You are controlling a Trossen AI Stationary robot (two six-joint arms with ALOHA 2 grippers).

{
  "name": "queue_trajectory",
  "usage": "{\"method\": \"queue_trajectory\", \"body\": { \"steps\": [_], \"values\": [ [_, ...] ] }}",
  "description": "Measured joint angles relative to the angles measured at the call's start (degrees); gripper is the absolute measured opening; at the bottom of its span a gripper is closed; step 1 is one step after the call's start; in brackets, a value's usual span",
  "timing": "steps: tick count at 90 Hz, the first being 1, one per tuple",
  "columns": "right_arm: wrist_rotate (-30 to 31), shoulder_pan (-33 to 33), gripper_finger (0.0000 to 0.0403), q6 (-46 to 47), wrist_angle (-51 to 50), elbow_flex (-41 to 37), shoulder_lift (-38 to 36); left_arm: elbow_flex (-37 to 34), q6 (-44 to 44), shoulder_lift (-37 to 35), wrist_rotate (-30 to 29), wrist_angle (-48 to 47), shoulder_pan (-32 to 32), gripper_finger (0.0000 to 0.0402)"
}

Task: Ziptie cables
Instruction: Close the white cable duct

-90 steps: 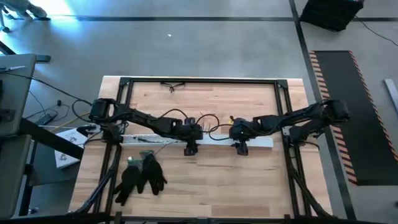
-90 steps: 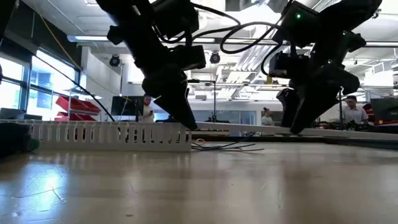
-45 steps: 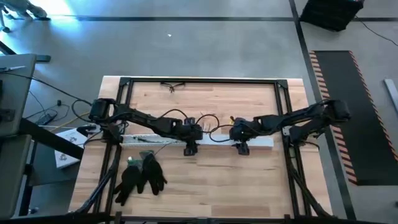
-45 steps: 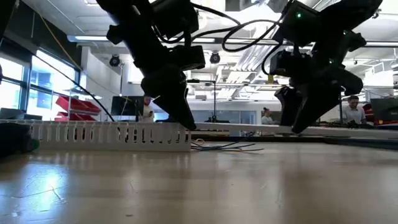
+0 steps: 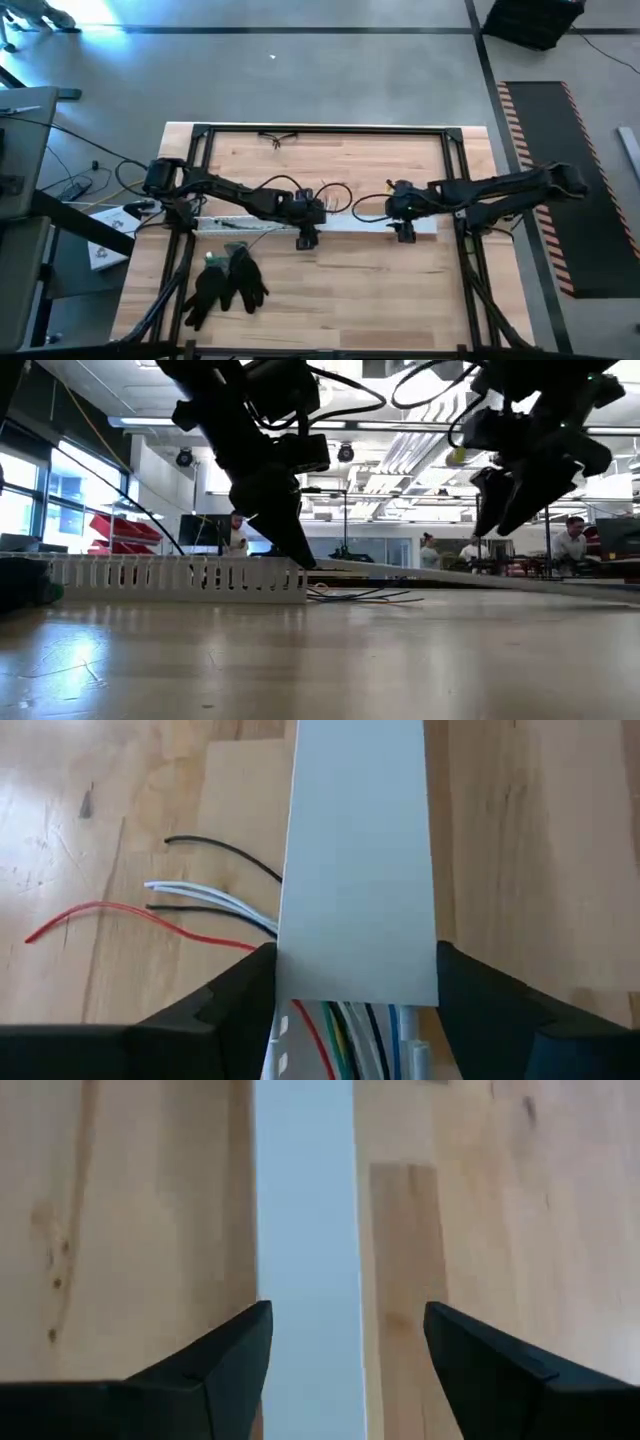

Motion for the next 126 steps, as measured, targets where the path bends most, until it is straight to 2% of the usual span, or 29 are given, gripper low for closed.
{"method": "queue_trajectory", "body": {
  "steps": [11,23,41,59,71,90,103,126],
  "values": [
    [4.4,-0.7,0.0242,7.1,-6.6,0.0,0.0,0.0,-0.4,0.0,0.6,-0.2,0.0,0.0216],
    [2.1,-3.0,0.0224,15.2,-9.5,0.0,1.6,0.0,-0.8,0.3,0.7,-0.5,0.0,0.0216],
    [2.4,-6.3,0.0166,24.1,-17.9,0.0,5.0,0.0,-1.5,1.9,0.6,-0.6,0.0,0.0216],
    [1.8,-6.8,0.0105,35.9,-27.2,0.0,5.3,0.0,-1.6,2.4,0.5,-0.4,-0.2,0.0216],
    [1.9,-6.8,0.0063,40.3,-33.3,-0.1,5.4,0.0,-1.2,2.5,0.4,-0.4,-0.3,0.0216],
    [1.6,-6.5,0.0005,40.5,-32.3,-2.3,6.0,0.0,-1.2,2.5,0.5,-0.4,-0.3,0.0216],
    [0.9,-6.8,0.0003,42.0,-27.7,-5.7,7.5,0.0,-1.3,2.5,0.5,-0.4,-0.4,0.0216],
    [-1.0,-6.7,0.0,43.1,-25.8,-7.7,11.0,0.0,-1.3,2.6,0.6,-0.6,-0.4,0.0216]
  ]
}}
